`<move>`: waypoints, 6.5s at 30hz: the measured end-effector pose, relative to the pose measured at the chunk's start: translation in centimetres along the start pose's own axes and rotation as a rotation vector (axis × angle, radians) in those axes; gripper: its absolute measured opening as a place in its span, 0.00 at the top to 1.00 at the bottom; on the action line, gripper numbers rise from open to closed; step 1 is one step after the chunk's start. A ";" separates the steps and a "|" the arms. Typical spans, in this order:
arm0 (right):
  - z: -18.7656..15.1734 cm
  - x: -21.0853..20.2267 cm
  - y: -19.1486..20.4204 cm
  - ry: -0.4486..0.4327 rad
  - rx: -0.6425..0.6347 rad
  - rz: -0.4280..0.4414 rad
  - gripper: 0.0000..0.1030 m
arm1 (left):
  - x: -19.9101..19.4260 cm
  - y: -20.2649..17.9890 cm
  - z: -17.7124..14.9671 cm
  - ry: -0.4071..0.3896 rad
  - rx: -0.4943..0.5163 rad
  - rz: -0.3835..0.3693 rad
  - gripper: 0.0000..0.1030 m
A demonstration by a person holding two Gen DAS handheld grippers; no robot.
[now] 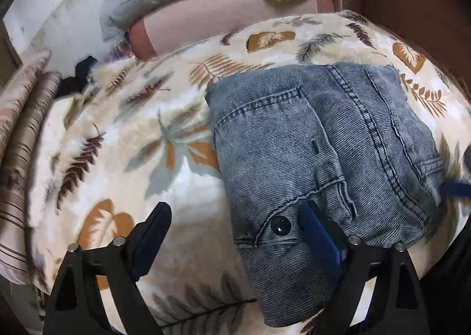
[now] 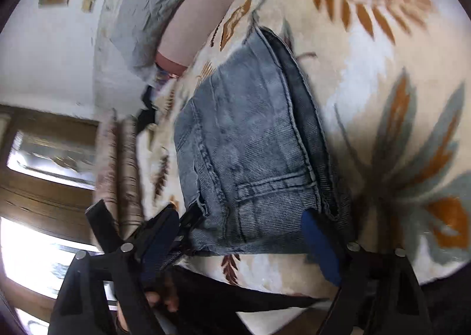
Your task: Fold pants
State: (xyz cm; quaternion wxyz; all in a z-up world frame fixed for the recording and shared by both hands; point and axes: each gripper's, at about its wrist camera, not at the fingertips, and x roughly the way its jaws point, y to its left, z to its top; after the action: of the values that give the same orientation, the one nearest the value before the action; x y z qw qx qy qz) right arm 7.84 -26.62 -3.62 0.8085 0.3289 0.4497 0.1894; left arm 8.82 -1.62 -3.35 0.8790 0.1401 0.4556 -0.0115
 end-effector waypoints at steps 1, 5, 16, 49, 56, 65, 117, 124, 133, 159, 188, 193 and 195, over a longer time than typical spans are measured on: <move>0.5 -0.7 1.6 -0.020 -0.060 -0.004 0.15 | -0.1 0.1 0.1 0.013 -0.011 -0.027 0.12; 4.3 -0.9 5.5 -0.059 -0.143 0.057 0.15 | -0.2 -0.5 -0.2 0.015 -0.002 -0.046 0.12; 10.8 6.6 -1.3 0.055 0.043 -0.022 0.15 | -3.4 2.0 0.0 -0.075 -0.137 -0.119 0.12; 8.9 3.2 4.2 0.013 -0.087 0.020 0.13 | 1.2 0.3 -0.6 0.040 -0.153 -0.147 0.04; 5.7 4.1 -0.4 0.037 0.028 -0.003 0.12 | 1.0 0.1 -0.7 0.027 -0.140 -0.129 0.03; 1.9 4.3 -0.6 0.040 -0.035 0.014 0.09 | 1.0 -0.1 -0.8 0.025 -0.151 -0.120 0.03; 0.7 1.3 -0.2 0.023 -0.035 0.002 0.08 | 0.6 -0.2 -0.8 0.009 -0.147 -0.085 0.00; -0.9 2.1 -0.8 0.026 -0.064 0.002 0.08 | 0.6 -0.2 -0.7 0.016 -0.151 -0.089 0.00; 2.5 -2.7 -0.8 -0.057 -0.060 -0.020 0.08 | -2.1 5.8 1.0 -0.059 -0.359 -0.287 0.00; 6.9 4.7 -3.4 0.137 0.078 -0.011 0.06 | 5.7 1.5 3.4 0.154 -0.335 -0.380 0.04; 12.6 5.8 12.0 -0.052 -0.328 -0.073 0.76 | -0.1 9.2 10.5 -0.146 -0.253 -0.281 0.77; 12.4 14.3 6.1 0.125 -0.273 -0.287 0.58 | 9.4 8.4 7.7 0.112 -0.242 -0.174 0.42; 11.6 13.6 5.1 0.089 -0.259 -0.285 0.45 | 8.3 9.4 6.3 0.054 -0.291 -0.196 0.35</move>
State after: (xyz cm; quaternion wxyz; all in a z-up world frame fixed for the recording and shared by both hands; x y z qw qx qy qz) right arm 24.83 -19.00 -3.82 0.8422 0.1464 0.4986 0.1438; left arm 20.08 6.68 -4.36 0.8721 -0.0333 0.4875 -0.0273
